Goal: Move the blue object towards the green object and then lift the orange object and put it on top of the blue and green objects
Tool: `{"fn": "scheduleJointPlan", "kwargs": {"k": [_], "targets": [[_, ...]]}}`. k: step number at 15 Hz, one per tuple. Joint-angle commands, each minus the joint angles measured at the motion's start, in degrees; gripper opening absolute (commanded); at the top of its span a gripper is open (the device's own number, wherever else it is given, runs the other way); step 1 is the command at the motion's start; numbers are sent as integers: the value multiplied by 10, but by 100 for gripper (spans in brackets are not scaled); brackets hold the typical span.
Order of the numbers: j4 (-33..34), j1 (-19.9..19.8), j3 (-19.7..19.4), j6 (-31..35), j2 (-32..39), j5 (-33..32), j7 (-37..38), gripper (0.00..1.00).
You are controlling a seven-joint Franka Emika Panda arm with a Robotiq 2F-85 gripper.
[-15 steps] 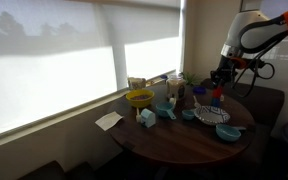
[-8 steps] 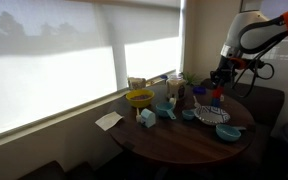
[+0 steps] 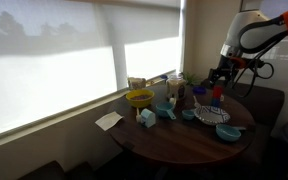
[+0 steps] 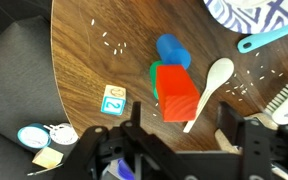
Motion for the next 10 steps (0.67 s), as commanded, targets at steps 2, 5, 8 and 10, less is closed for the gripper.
{"fn": "scheduleJointPlan", "kwargs": {"k": [2,5,8,10], "targets": [[18,5,-1,-6,-14,-2,-4,100],[25,6,-5,-15,-34,5,-22,100],[32,5,-13,-41,-68,19,-43,100],[37,-2,-14,-79,-94,13,-42,100]]}}
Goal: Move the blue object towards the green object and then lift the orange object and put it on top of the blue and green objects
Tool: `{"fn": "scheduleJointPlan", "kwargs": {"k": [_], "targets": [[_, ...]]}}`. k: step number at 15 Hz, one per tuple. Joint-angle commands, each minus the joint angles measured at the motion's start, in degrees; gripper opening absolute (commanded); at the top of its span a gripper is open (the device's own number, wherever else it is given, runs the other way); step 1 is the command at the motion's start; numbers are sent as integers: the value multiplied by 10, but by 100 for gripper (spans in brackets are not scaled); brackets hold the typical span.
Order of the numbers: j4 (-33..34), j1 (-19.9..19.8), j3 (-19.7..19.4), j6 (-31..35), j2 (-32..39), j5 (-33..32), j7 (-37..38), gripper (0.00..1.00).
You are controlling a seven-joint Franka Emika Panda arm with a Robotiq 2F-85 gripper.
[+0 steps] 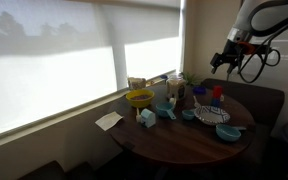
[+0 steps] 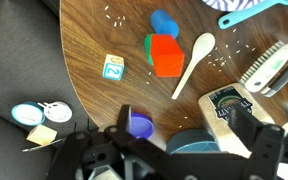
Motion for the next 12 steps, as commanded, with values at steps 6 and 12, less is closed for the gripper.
{"fn": "scheduleJointPlan", "kwargs": {"k": [6,12], "targets": [[31,-23,-13,-164,-87,8,11,100],[26,-39,-16,-208,-106,8,39,100]]}}
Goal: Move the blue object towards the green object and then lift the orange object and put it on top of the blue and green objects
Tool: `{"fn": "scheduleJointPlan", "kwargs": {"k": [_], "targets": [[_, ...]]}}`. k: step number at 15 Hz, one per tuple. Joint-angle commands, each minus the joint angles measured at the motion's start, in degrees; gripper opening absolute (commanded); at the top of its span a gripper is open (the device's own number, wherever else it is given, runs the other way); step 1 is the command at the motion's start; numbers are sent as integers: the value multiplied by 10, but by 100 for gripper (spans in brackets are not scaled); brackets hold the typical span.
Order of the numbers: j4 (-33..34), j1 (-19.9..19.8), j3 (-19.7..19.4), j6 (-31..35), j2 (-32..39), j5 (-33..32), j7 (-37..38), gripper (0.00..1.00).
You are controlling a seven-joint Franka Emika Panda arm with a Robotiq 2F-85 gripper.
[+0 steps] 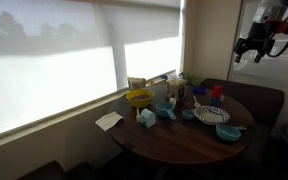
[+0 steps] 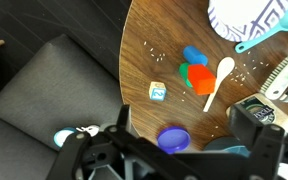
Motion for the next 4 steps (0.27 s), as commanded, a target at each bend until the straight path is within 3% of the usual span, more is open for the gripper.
{"fn": "scheduleJointPlan", "kwargs": {"k": [1,4], "targets": [[2,-5,1,-6,-1,1,3,100],[0,-6,1,-7,-1,2,9,100]]}}
